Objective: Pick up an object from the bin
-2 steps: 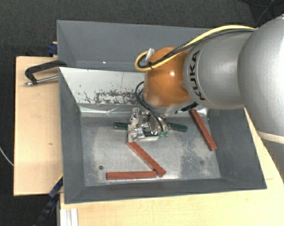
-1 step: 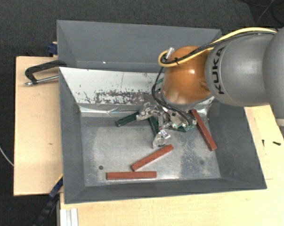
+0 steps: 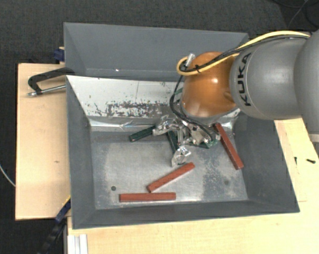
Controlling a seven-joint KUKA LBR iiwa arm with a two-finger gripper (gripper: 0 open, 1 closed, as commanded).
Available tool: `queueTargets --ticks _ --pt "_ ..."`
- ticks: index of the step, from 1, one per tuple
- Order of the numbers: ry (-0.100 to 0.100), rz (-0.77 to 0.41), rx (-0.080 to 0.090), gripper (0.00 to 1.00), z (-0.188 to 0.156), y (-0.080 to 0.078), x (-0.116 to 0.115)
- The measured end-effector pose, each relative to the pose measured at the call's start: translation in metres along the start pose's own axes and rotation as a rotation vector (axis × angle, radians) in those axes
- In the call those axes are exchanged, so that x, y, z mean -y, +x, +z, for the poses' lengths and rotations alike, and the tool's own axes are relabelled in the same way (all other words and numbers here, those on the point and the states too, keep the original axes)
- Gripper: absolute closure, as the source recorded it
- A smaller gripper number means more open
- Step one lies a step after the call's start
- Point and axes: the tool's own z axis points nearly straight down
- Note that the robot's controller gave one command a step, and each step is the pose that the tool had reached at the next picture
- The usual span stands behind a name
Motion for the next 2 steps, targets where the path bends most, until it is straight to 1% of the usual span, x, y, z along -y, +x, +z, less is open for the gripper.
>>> queueTargets --ticks 1,2 --pt "-0.009 -0.471 -0.015 1.00 -0.0012 0.0391 0.0460" --pt "-0.009 -0.471 -0.015 1.00 -0.0013 0.0390 0.0460"
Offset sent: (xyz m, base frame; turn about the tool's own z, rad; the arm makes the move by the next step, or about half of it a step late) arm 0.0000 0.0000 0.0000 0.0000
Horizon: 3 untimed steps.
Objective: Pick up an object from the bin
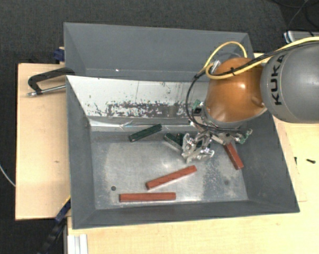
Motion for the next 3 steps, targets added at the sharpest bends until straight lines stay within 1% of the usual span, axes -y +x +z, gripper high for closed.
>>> queueTargets --ticks 1,2,3 --pt "-0.001 -0.062 -0.001 1.00 -0.014 0.006 -0.012" --pt "0.003 -0.127 0.004 1.00 -0.076 0.006 -0.013" --pt "0.005 -0.117 0.005 1.00 -0.144 0.009 -0.009"
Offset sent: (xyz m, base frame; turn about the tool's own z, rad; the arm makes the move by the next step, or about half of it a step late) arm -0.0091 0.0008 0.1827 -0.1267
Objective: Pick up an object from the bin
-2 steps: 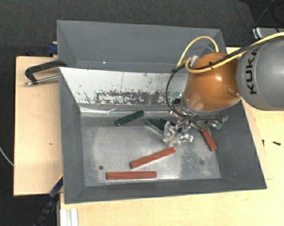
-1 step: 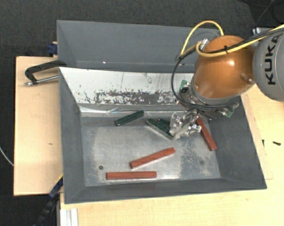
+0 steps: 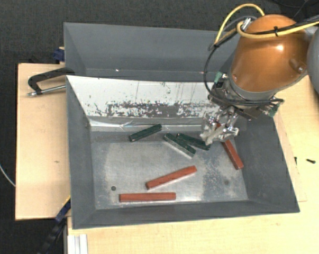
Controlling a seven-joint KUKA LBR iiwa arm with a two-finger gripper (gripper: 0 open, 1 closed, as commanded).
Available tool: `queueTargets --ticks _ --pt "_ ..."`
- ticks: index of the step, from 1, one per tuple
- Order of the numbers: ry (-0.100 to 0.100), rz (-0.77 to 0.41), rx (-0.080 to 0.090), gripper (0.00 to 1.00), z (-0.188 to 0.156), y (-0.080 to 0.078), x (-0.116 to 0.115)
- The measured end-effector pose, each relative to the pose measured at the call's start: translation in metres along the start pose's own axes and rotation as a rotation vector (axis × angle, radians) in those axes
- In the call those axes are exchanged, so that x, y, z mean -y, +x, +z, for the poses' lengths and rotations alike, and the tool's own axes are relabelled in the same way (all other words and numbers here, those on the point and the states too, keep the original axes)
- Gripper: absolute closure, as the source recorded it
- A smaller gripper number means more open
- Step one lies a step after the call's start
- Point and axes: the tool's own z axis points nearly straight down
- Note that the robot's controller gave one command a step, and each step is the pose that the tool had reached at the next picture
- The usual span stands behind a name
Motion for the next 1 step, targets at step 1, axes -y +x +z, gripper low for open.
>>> queueTargets --ticks 1 --pt "0.002 0.086 -0.001 0.00 0.1168 -0.0029 0.0005"
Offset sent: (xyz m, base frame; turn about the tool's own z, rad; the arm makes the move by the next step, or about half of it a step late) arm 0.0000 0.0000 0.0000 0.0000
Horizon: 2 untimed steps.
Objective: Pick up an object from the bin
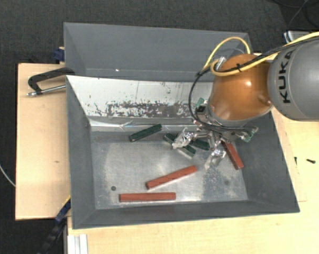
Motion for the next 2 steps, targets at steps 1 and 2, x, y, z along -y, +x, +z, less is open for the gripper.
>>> queueTargets --ticks 1,2 --pt "-0.005 0.008 -0.003 0.00 0.013 0.000 -0.002" --pt "0.007 -0.292 -0.003 1.00 0.028 0.016 -0.075"
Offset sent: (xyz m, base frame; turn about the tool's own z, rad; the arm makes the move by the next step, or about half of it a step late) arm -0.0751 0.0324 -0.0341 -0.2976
